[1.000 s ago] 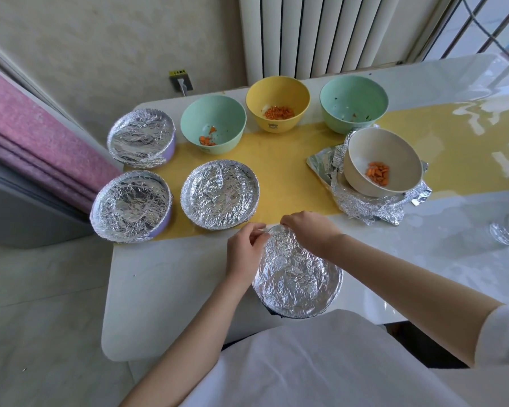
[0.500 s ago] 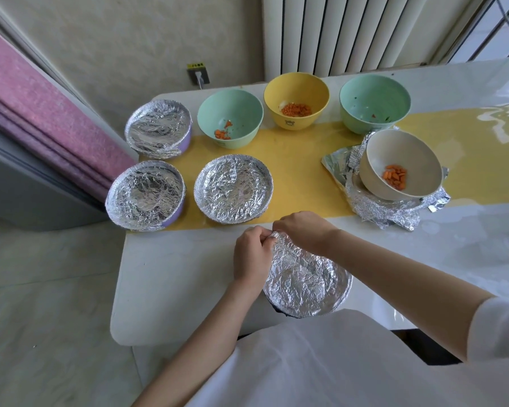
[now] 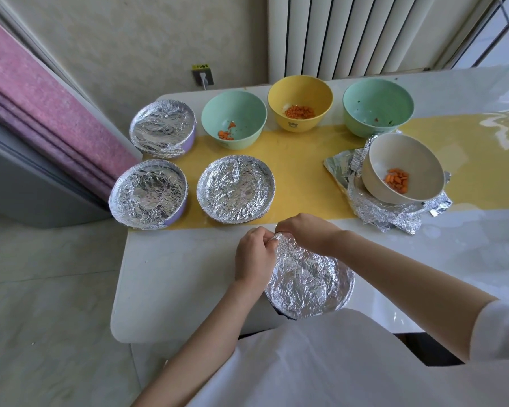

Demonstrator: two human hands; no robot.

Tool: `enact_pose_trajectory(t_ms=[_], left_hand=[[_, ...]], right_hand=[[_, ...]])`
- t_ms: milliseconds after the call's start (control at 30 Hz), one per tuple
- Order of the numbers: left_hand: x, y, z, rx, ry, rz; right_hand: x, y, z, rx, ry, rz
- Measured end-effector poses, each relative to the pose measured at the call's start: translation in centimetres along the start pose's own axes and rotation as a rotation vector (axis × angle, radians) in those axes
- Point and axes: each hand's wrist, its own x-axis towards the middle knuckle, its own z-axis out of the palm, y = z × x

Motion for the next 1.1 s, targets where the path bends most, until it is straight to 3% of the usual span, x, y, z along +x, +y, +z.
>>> enact_pose_trajectory(t_ms=[267, 500, 867, 1100], left_hand=[[-0.2, 0.0, -1.2, 0.138, -0.214, -0.019], [-0.2, 0.2, -0.6, 0.081, -0.130, 0.015], [-0.4, 0.8, -0.8, 0.218, -0.088, 0.041], [-0.8, 1.1, -1.0, 0.329, -0.089, 0.042]], right_hand=[[-0.8, 0.3, 1.1, 0.095, 0.048, 0.068], [-1.2, 0.4, 1.7, 0.025, 0.139, 0.064], [-1.0, -0.7, 0.8, -0.099, 0.018, 0.053], [-1.3, 0.6, 1.0, 0.119, 0.062, 0.097]])
